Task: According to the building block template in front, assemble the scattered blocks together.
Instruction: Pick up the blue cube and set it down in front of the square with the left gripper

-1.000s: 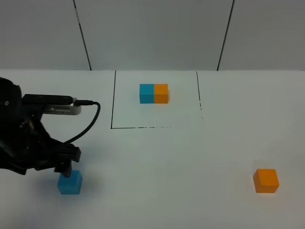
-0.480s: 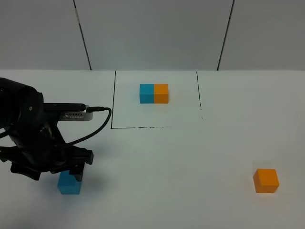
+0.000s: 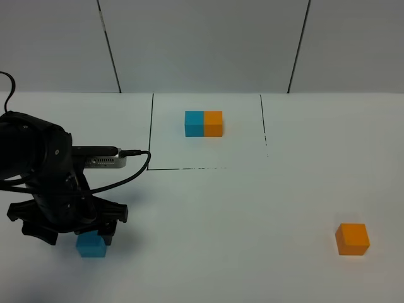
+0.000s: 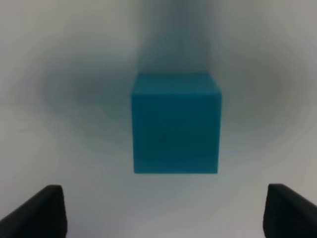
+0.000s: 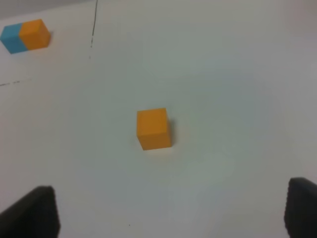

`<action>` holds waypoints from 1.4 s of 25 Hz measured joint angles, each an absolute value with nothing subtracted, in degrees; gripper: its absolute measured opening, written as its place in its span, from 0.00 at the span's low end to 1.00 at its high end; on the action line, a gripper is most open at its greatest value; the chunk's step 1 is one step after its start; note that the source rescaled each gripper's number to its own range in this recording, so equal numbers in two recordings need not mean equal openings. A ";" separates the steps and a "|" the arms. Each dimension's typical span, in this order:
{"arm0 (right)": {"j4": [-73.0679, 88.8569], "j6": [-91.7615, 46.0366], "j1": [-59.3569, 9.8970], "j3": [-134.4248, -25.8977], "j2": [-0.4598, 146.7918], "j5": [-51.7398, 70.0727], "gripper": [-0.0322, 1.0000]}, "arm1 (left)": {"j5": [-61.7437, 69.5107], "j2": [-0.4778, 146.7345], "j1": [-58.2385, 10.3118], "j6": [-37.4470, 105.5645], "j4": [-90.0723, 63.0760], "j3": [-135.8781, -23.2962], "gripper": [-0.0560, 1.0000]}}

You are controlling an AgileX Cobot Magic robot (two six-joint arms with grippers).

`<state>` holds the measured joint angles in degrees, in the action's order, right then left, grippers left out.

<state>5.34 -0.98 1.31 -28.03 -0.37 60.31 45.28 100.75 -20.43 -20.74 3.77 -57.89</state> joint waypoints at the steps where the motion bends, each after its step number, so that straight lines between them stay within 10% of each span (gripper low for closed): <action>1: 5.34 -0.98 1.31 -28.03 -0.37 60.31 0.82 | 44.49 100.94 -20.43 -20.79 3.77 -57.89 0.72; 35: 5.34 -0.98 1.31 -28.03 -0.37 60.41 0.82 | 28.22 109.28 -20.43 -21.87 2.26 -52.72 0.71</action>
<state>5.34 -0.98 1.31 -28.03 -0.37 60.41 28.22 109.28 -20.43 -21.87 2.26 -52.72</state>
